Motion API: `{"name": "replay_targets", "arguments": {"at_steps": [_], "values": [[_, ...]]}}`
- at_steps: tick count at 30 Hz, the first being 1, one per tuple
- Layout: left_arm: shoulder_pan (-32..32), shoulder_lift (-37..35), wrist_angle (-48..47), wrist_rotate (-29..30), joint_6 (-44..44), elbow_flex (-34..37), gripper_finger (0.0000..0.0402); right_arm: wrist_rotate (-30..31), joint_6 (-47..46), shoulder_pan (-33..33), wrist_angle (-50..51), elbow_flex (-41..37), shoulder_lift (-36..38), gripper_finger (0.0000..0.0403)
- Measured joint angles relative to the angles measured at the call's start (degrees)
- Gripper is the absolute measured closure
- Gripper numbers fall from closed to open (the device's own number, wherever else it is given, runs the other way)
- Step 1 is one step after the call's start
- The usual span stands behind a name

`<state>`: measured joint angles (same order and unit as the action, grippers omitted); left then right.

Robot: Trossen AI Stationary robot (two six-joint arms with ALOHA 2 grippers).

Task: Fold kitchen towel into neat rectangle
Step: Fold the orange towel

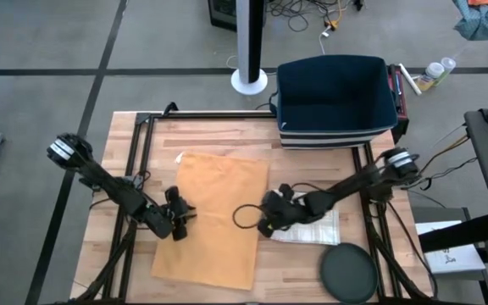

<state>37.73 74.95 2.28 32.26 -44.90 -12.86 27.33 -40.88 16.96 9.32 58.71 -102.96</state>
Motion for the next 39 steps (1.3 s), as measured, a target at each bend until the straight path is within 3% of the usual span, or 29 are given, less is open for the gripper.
{"name": "replay_targets", "arguments": {"at_steps": [6, 11, 19, 22, 28, 34, 39], "values": [[0.62, -7.63, -6.68, -6.44, -1.27, 0.26, 0.0287, -3.66, 3.34, -7.16, 12.05, 11.10, -10.97, 0.0403], [0.73, -13.63, -14.63, -11.08, -1.47, 0.24, 0.0287, -2.83, 8.14, -12.49, 11.98, 15.95, -15.64, 0.0403], [0.73, -21.04, -34.07, -3.36, -8.93, -0.13, 0.0287, -4.23, 15.42, -12.73, 12.95, 21.62, -14.44, 0.0403], [0.73, -22.66, -34.21, -2.06, -8.49, 0.04, 0.0287, -4.06, 15.33, -10.46, 7.66, 19.56, -12.69, 0.0403], [0.73, -23.04, -31.59, -0.36, -7.72, 0.10, 0.0287, -6.71, 20.22, -4.22, -12.10, 12.58, -14.00, 0.0403], [0.71, -21.37, -27.95, -1.75, -7.96, 0.04, 0.0287, -4.16, 13.63, -4.58, -11.81, 9.93, -16.83, 0.0403], [0.68, -19.95, -27.07, -4.48, -8.56, -0.14, 0.0287, -5.13, 15.65, -4.99, -10.80, 9.86, -16.27, 0.0403]]}}
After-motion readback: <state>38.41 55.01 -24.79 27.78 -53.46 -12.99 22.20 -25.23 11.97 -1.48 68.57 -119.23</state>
